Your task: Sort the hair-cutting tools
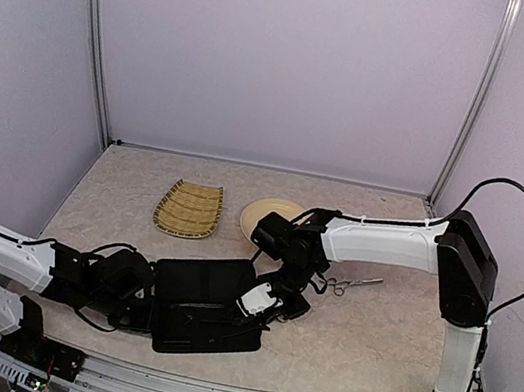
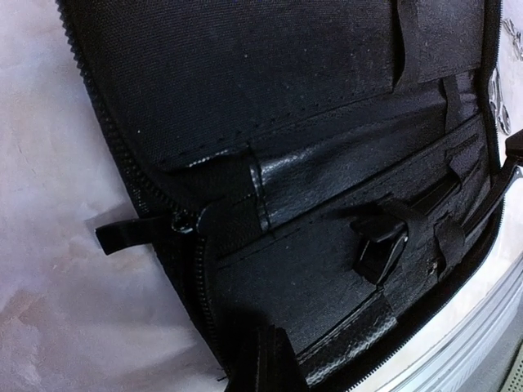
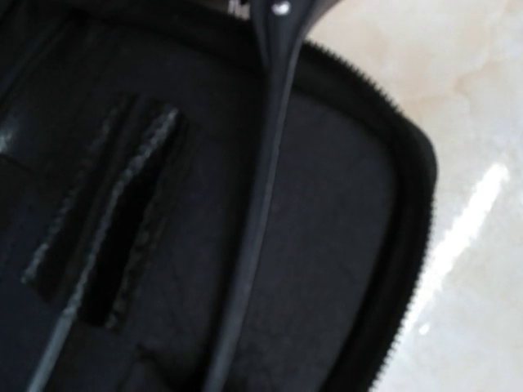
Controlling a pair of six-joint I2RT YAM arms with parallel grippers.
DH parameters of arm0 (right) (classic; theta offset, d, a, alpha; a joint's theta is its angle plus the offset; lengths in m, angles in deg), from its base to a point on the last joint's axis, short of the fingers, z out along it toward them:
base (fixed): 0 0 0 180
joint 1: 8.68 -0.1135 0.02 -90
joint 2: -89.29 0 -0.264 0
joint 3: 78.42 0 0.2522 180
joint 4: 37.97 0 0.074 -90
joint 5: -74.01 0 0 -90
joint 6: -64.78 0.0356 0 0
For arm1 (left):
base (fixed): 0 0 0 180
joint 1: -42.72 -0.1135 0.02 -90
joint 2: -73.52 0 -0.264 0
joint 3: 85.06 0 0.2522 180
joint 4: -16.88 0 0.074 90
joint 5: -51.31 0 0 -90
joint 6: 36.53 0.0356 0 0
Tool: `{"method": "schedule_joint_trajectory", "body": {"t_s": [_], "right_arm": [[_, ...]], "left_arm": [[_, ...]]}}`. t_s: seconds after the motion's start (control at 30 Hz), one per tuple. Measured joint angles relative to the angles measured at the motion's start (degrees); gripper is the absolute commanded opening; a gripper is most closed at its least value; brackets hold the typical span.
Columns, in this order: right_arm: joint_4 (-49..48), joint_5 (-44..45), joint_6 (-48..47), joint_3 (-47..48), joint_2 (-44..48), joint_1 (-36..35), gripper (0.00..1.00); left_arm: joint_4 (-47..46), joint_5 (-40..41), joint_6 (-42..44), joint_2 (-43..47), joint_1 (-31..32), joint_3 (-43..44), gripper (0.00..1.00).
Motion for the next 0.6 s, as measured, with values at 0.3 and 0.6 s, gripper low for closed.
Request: {"method": "schedule_joint_trajectory", "body": {"t_s": [0.3, 0.6], "right_arm": [[-2.93, -1.27, -0.2, -1.27, -0.66, -0.09, 0.0], [-5.2, -2.38, -0.15, -2.67, -0.68, 0.0, 0.0]], "left_arm": [[-3.58, -0.02, -0.57, -1.97, 0.0, -0.13, 0.0], [-6.51, -0.31, -0.55, -3.13, 0.02, -0.42, 0.0]]}}
